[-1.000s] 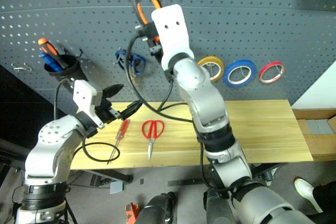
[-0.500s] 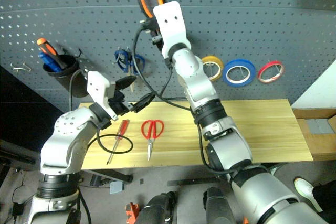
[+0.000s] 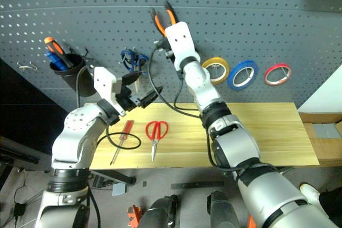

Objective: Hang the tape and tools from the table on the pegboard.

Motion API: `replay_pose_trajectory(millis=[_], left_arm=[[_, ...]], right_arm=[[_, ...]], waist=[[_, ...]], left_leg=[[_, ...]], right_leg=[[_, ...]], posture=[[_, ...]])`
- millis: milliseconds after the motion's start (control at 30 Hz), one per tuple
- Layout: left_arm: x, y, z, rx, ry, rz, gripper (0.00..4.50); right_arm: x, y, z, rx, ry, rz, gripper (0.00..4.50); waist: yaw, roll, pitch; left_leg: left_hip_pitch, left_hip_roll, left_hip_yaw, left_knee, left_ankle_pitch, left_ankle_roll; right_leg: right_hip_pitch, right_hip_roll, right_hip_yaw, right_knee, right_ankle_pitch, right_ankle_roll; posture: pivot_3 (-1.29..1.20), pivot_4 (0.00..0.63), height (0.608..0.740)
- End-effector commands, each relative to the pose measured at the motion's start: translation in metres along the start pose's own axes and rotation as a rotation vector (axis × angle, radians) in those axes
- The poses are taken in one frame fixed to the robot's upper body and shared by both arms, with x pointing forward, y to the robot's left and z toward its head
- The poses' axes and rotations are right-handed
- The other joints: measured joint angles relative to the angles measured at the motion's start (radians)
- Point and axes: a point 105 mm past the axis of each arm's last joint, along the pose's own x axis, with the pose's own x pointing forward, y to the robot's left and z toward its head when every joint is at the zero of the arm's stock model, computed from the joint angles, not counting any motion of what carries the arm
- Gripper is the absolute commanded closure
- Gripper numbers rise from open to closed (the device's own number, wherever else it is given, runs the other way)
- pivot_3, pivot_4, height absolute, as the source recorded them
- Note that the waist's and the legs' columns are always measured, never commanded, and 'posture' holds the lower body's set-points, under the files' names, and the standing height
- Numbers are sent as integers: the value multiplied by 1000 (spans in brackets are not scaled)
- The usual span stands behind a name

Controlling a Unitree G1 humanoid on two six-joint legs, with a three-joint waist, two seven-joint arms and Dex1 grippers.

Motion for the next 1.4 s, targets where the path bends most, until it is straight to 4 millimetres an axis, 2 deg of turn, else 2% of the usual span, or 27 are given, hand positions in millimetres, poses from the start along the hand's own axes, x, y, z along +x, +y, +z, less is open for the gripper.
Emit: replay_pose_trajectory(millis=[33, 233, 500, 633, 767, 867, 967, 1100, 1167, 1267, 1400], left_arm=[[1, 12, 22, 9, -88, 58, 0], [0, 17, 24, -5, -98, 81, 0], [-1, 15, 19, -3, -84, 84, 0], [-4, 13, 12, -15, -52, 87, 0], [-9, 9, -3, -47, 12, 92, 0], [-18, 4, -25, -52, 119, 109, 0], [-31, -3, -51, -81, 245, 134, 0], [-54, -4, -103, -165, 513, 287, 0], [-59, -5, -115, -218, 573, 323, 0], [-64, -16, -140, -282, 703, 328, 0], [-66, -25, -161, -363, 795, 363, 0]], right_arm=[[0, -7, 6, -5, -28, -29, 2680], [-4, 0, -10, 22, 33, -5, 2689], [-11, -1, -26, 43, 104, -2, 59], [-21, -3, -33, 24, 141, 30, 23], [-42, 1, -47, -9, 237, 119, 23], [-72, 6, -59, 18, 344, 207, 23], [-104, 14, -60, 97, 418, 320, 23], [-170, 55, -57, 221, 569, 687, 23], [-188, 64, -55, 247, 613, 769, 23], [-198, 75, -53, 230, 635, 820, 23], [-194, 82, -48, 224, 624, 827, 23]], waist=[[0, 0, 0], [-1, 0, 0], [-1, 0, 0], [0, 0, 0], [-2, 0, 0], [-3, 0, 0], [-2, 0, 0], [-4, 0, 0], [-5, -1, 0], [-7, -1, 0], [-6, -2, -2]], left_leg=[[0, 1, 0, 0, 0, 0], [0, 2, 0, 0, 0, 0], [0, 3, 0, 0, 0, -1], [1, 4, 1, 0, 1, -1], [1, 5, 2, 0, 0, -1], [0, 6, 1, -1, 0, -1], [0, 6, 1, -1, 0, -2], [1, 7, 1, -1, 0, -2], [1, 8, 1, 0, 0, -1], [3, 9, 1, 1, 0, -2], [7, 10, 2, 1, 0, -2]], right_leg=[[0, 1, 0, 0, 0, 0], [0, 1, 0, 0, 0, -1], [0, 3, 0, 0, 1, -2], [1, 3, -1, 0, 2, -3], [1, 3, 0, -1, 2, -3], [0, 3, 0, -1, 2, -3], [0, 4, 0, -1, 2, -3], [1, 4, 0, -2, 1, -2], [1, 4, -1, -3, -2, 2], [3, 5, -2, -2, -1, 2], [7, 5, -2, -2, -1, 2]], posture=[[12, 185, 740], [12, 185, 740], [2, 180, 740], [-6, 177, 740], [-14, 180, 740], [-17, 185, 740], [-21, 186, 740], [-33, 189, 740], [-37, 188, 740], [-49, 189, 740], [-58, 191, 740]])
